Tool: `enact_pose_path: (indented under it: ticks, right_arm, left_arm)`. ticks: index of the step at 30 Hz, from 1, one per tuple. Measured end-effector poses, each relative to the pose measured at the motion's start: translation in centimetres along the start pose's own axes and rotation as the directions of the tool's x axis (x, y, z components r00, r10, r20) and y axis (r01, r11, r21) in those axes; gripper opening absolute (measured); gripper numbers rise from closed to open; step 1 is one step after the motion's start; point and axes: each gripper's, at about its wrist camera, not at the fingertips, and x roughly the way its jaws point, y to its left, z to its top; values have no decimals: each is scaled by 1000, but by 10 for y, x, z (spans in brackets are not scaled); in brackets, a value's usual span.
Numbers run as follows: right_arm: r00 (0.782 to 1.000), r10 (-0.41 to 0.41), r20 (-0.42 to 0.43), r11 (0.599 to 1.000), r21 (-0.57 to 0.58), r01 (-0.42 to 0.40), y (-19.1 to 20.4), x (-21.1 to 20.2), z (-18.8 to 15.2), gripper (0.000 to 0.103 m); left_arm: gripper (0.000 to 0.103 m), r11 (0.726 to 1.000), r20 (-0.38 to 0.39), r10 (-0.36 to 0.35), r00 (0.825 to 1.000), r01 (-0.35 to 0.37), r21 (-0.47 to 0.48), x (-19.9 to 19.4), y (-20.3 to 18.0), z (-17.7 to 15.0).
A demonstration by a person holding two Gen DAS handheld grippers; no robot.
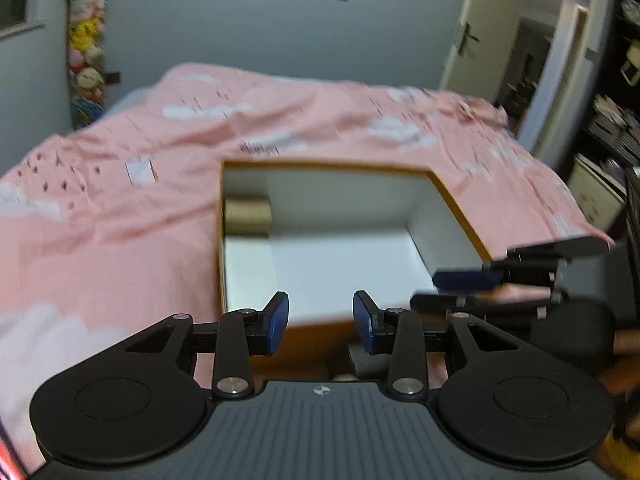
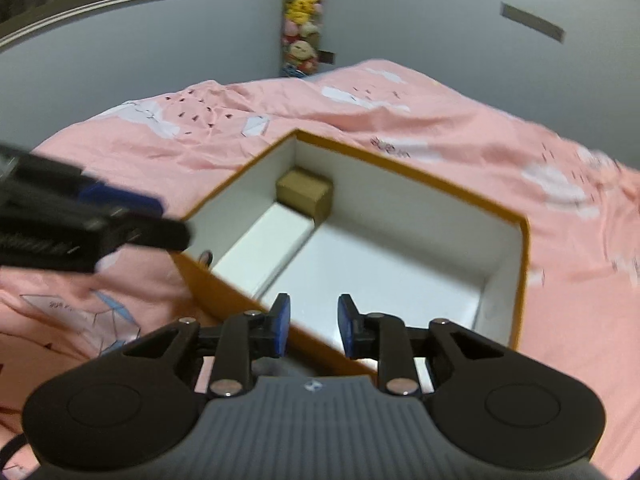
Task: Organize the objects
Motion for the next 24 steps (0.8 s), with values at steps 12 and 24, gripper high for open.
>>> enact_pose_path:
  ticks: [12, 24]
  right_arm:
    - [995, 15, -98, 991, 134, -2, 9, -14, -57, 28]
    - [990, 21, -139, 986, 164, 2, 9, -12, -66, 32]
  left_arm:
    - [56, 989, -174, -48, 984, 71, 130, 3, -35, -56]
    - [36, 968, -146, 80, 986, -42, 246, 8, -60, -71]
